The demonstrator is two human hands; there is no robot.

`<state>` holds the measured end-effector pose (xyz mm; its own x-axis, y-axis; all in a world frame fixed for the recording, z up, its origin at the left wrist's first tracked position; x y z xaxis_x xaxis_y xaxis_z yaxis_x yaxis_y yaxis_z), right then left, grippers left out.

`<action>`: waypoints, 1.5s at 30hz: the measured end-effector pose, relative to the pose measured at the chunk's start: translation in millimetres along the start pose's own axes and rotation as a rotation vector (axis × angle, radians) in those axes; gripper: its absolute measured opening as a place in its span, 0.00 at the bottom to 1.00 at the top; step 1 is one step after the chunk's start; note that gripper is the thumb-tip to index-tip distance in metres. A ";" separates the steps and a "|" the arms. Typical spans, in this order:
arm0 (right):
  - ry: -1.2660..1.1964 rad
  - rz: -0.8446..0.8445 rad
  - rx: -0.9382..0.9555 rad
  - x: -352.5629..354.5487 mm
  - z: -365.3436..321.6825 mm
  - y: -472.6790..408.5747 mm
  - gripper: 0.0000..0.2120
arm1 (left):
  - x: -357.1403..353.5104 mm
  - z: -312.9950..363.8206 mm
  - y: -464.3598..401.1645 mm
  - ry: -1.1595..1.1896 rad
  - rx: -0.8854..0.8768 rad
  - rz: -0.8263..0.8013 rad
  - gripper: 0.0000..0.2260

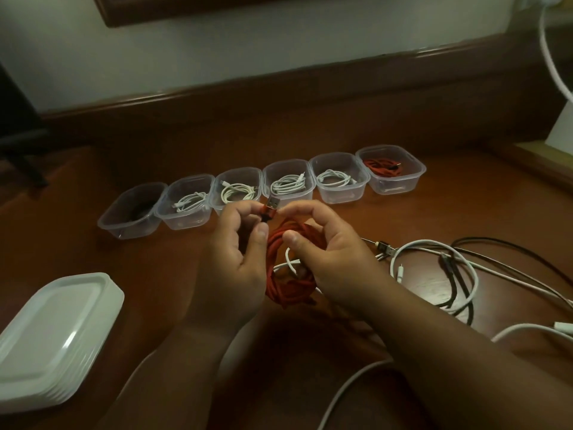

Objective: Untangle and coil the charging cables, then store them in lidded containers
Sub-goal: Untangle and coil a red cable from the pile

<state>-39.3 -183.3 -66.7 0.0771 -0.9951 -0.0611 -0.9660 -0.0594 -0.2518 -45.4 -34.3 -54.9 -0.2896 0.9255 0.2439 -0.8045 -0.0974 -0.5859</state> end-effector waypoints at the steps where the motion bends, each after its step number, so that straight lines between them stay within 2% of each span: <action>1: 0.035 0.008 0.026 0.1 -1.0 0.4 0.13 | -1.0 -0.8 0.6 0.021 0.013 -0.009 0.09; 6: 0.171 0.095 0.132 3.3 -1.1 -0.1 0.09 | -0.4 -0.4 -2.1 0.057 0.070 -0.082 0.09; 8: 0.185 0.098 0.130 4.0 -0.1 -0.9 0.08 | 2.7 0.7 -4.7 0.023 0.063 -0.121 0.07; 12: 0.246 0.092 0.122 4.3 1.5 -2.5 0.07 | 4.2 -1.5 -8.0 0.029 0.099 -0.131 0.08; 15: 0.299 0.046 0.081 4.8 0.3 -4.1 0.05 | 0.2 -3.3 -3.9 0.001 0.076 -0.133 0.07; 17: 0.328 0.021 0.057 6.0 0.1 -5.1 0.04 | -1.5 -4.0 0.1 -0.038 0.035 -0.137 0.09; 21: 0.387 0.036 0.082 4.8 0.1 -6.6 0.07 | -5.5 -4.3 2.8 -0.042 0.009 -0.120 0.09; 27: 0.187 0.131 -0.029 6.5 3.2 -9.1 0.09 | -2.7 1.0 -1.8 0.258 0.197 -0.034 0.15; 30: 0.122 0.195 -0.041 9.1 1.9 -10.0 0.11 | -1.8 3.1 -3.1 0.367 0.206 -0.028 0.13; 33: 0.147 0.176 -0.024 7.5 -0.2 -7.1 0.09 | -2.4 6.1 -2.0 0.293 0.108 0.019 0.07; 37: 0.172 0.145 0.062 2.5 -0.8 -3.0 0.09 | -3.1 3.3 -0.2 0.119 0.072 0.105 0.11; 41: 0.228 0.135 0.167 1.6 -1.7 -0.6 0.09 | -3.1 3.7 0.9 0.049 0.062 0.058 0.11; 45: 0.265 0.163 0.213 -0.2 -0.1 0.7 0.05 | -1.2 6.1 0.9 0.041 0.052 0.048 0.09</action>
<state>-39.9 -183.2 -66.8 -0.1674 -0.9775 0.1282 -0.8851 0.0917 -0.4564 -48.9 -37.7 -51.0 -0.3079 0.9333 0.1845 -0.8163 -0.1595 -0.5551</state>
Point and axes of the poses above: each hand's wrist, its own y-axis away from the middle knuckle, its own x-axis out of the back of the hand, z = x × y, the point moved 2 cm from there along -y, towards the middle knuckle, and after that the axes turned 8 degrees about z, right-handed, at the moved point
